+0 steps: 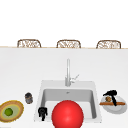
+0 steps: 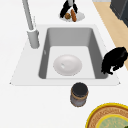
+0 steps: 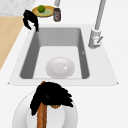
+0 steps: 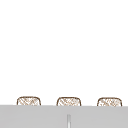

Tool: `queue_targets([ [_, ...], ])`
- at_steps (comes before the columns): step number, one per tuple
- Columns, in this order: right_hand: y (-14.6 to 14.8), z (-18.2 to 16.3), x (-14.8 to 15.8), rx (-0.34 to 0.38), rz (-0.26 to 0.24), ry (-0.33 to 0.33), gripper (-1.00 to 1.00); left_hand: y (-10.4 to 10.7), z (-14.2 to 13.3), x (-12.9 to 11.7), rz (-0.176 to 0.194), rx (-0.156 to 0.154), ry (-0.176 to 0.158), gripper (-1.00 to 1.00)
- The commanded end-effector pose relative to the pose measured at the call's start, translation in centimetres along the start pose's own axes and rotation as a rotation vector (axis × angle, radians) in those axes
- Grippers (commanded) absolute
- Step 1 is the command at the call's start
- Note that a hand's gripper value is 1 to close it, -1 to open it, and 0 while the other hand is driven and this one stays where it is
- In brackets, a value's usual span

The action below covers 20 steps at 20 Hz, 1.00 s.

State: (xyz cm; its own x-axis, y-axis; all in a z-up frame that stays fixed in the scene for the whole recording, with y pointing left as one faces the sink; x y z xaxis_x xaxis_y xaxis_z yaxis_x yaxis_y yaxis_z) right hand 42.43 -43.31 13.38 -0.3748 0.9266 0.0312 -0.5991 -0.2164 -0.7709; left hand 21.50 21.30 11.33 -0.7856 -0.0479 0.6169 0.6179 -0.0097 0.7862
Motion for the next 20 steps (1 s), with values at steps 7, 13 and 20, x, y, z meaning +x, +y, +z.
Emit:
queue_targets([
  [7,0.3,-3.6,0.4,0.192,0.019,0.067,1.0,0.0,0.0,0.0,0.0,0.0,0.0,0.0],
  [13,-1.4,-5.1,0.1,0.126,0.023,0.065,1.0,0.0,0.0,0.0,0.0,0.0,0.0,0.0],
  [20,-2.5,-6.3,-0.4,0.076,-0.002,0.034,1.0,0.0,0.0,0.0,0.0,0.0,0.0,0.0],
])
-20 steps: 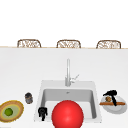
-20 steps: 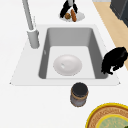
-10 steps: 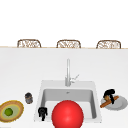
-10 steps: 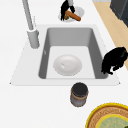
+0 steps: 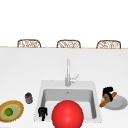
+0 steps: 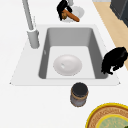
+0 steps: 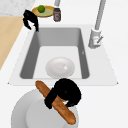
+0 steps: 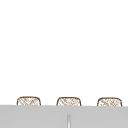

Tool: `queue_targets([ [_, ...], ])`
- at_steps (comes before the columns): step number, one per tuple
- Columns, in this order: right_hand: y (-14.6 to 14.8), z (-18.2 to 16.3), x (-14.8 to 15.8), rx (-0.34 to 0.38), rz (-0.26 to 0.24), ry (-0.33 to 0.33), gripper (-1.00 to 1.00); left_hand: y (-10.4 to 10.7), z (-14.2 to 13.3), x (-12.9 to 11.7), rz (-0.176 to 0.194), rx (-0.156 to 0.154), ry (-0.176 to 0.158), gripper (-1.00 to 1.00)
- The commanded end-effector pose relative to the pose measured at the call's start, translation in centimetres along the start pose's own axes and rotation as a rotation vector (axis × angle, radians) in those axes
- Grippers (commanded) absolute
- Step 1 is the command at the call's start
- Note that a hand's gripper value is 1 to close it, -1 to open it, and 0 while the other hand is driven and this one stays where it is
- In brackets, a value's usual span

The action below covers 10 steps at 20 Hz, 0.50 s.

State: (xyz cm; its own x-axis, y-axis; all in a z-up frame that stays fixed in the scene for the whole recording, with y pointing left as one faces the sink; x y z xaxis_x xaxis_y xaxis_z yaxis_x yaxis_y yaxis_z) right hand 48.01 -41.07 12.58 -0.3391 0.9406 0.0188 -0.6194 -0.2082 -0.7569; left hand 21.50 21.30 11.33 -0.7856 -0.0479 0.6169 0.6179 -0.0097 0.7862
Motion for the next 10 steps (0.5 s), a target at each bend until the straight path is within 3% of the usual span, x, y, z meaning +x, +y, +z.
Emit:
queue_targets([
  [1,0.8,-1.1,-0.6,0.052,0.009,-0.01,1.0,0.0,0.0,0.0,0.0,0.0,0.0,0.0],
  [4,1.3,-0.4,-2.2,-0.007,0.004,-0.043,1.0,0.0,0.0,0.0,0.0,0.0,0.0,0.0],
  [6,1.6,0.1,-3.4,-0.038,-0.029,-0.081,1.0,0.0,0.0,0.0,0.0,0.0,0.0,0.0],
  [10,2.1,0.6,-4.7,-0.089,-0.149,-0.134,1.0,0.0,0.0,0.0,0.0,0.0,0.0,0.0],
])
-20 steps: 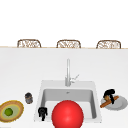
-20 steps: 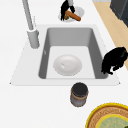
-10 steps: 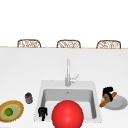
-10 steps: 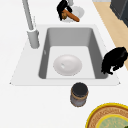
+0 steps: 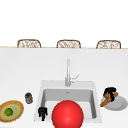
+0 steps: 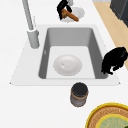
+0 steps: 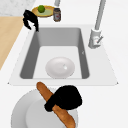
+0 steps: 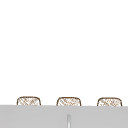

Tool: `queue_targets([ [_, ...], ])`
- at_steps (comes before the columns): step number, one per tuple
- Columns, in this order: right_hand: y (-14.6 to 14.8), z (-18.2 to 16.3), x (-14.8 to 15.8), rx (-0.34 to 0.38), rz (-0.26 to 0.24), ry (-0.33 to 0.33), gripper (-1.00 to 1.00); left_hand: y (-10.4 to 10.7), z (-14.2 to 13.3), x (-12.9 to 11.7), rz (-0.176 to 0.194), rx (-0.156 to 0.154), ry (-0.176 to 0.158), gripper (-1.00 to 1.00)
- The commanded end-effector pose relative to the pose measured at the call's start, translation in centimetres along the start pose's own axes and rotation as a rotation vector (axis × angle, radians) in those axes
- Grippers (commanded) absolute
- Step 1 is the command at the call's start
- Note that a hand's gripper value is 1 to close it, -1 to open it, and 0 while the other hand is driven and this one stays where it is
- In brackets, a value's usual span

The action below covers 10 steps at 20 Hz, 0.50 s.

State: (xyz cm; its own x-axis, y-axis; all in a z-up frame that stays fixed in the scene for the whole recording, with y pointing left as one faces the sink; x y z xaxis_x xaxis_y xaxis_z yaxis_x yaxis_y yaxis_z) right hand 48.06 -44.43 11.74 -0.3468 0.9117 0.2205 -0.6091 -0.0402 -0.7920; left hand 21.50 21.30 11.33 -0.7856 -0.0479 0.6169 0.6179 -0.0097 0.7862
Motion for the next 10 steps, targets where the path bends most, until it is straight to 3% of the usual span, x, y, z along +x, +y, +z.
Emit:
queue_targets([
  [1,0.8,0.7,-1.8,-0.011,-0.02,-0.006,1.0,0.0,0.0,0.0,0.0,0.0,0.0,0.0],
  [4,1.6,1.8,-3.0,-0.048,-0.057,-0.033,1.0,0.0,0.0,0.0,0.0,0.0,0.0,0.0],
  [7,-0.2,1.9,-1.9,-0.069,-0.081,-0.027,1.0,0.0,0.0,0.0,0.0,0.0,0.0,0.0],
  [10,-1.5,2.6,-1.0,-0.069,-0.06,0.011,1.0,0.0,0.0,0.0,0.0,0.0,0.0,0.0],
])
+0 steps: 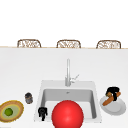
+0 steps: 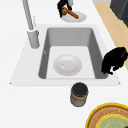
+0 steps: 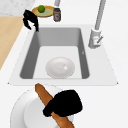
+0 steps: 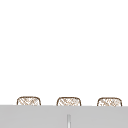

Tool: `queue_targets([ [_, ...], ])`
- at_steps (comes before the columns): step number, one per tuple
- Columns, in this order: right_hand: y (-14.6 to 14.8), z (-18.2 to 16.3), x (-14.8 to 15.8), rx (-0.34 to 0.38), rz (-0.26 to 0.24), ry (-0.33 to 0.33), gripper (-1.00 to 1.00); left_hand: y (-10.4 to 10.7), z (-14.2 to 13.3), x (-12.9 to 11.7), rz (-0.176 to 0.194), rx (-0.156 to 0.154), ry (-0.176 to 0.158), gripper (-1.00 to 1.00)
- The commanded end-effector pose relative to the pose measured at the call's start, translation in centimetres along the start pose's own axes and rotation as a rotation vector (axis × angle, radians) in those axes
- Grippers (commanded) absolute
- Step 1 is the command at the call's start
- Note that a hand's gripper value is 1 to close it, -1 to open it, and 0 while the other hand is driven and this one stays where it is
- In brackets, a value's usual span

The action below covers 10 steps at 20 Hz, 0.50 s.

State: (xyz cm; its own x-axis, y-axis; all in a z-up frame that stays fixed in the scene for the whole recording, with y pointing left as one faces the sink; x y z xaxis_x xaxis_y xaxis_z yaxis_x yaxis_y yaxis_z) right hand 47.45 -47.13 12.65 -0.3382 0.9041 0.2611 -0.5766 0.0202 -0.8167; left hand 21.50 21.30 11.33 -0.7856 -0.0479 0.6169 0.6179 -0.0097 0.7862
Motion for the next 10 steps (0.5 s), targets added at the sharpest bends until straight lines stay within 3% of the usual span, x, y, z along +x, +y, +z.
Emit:
queue_targets([
  [1,-1.4,0.3,1.7,0.001,-0.038,0.05,1.0,0.0,0.0,0.0,0.0,0.0,0.0,0.0],
  [6,-2.7,0.9,2.5,0.018,-0.062,0.137,1.0,0.0,0.0,0.0,0.0,0.0,0.0,0.0],
  [10,-3.8,1.6,3.1,0.018,-0.071,0.164,1.0,0.0,0.0,0.0,0.0,0.0,0.0,0.0],
])
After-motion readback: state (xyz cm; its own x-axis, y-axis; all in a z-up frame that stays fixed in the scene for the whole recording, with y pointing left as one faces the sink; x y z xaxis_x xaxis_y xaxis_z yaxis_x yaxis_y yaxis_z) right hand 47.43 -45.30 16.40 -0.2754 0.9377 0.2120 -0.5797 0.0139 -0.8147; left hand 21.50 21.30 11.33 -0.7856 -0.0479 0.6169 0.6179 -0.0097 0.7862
